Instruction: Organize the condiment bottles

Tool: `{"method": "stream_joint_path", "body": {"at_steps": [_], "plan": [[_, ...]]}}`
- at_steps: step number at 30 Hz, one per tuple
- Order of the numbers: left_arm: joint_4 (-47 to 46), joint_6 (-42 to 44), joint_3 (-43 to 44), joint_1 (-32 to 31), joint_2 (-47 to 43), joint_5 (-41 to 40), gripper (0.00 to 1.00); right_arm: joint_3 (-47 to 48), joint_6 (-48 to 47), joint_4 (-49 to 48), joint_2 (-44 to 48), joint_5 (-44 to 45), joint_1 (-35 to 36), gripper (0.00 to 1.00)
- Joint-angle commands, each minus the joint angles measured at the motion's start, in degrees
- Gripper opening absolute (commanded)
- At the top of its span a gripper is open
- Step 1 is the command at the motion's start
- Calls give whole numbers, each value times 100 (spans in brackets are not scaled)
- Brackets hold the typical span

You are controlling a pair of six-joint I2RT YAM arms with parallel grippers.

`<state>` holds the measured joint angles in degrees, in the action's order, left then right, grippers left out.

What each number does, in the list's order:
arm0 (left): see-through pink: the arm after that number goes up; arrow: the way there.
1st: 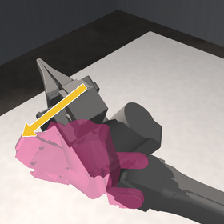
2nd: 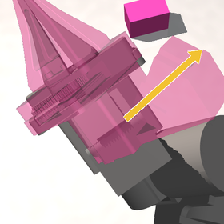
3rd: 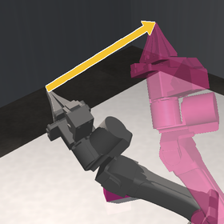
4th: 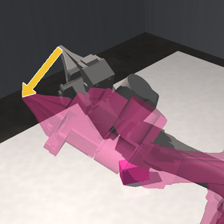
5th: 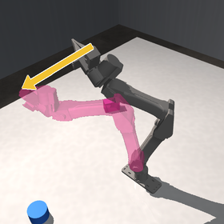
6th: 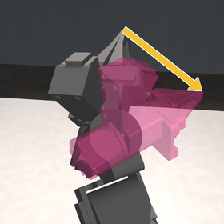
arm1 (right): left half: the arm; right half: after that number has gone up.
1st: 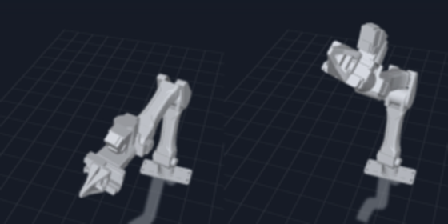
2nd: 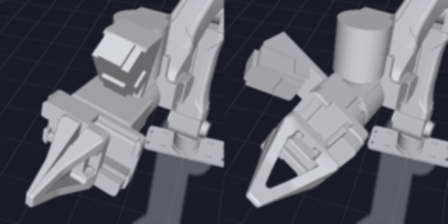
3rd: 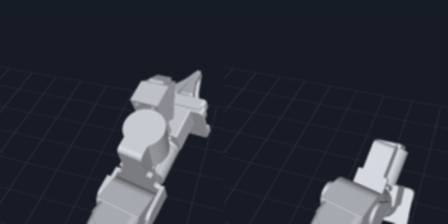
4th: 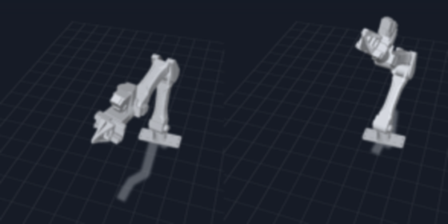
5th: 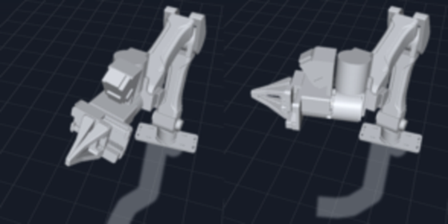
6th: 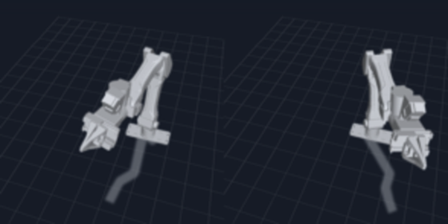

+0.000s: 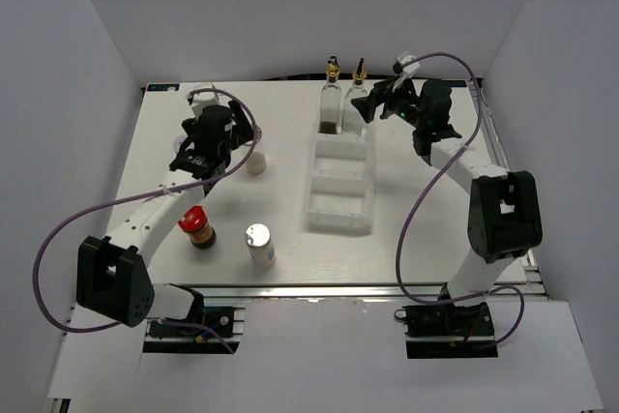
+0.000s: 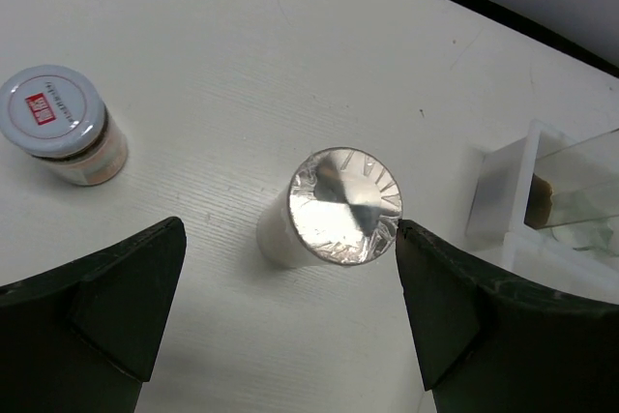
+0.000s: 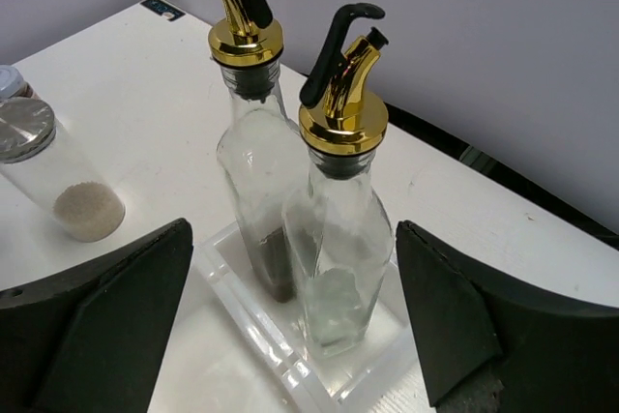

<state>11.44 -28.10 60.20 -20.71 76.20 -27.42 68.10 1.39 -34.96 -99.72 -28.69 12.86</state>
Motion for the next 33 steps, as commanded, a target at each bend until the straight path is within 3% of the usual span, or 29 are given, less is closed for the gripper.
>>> {"method": "stream_joint_path", "body": {"at_steps": [1,5,12,18,21,22,28,29,33], "plan": [[104,295,412,32,306,534,98,-94,-112,620,435,310,-21,89],[-46,665,571,32,692,966,98,-463,-43,868,892,478,-21,89],[16,1034,975,32,1413,958,98,-1236,827,280,1604,427,-21,89],[77,1236,1379,32,1915,844,98,-1965,889,613,2439,609,-21,89],[78,1254,1511,32,2091,922,80,-2502,1021,639,3027,933,-21,89],[77,1263,1529,32,2091,975,60,-2720,1030,692,3316,1031,-21,89],[191,1158,1748,23,1785,1186,5,-3205,1258,1114,4354,1962,-21,90],[218,1105,1793,14,1723,1221,0,-3310,1293,1140,4452,2068,-21,89],[201,1157,1995,-292,1415,1529,0,-3636,1347,1167,4909,2613,-21,89]]}}
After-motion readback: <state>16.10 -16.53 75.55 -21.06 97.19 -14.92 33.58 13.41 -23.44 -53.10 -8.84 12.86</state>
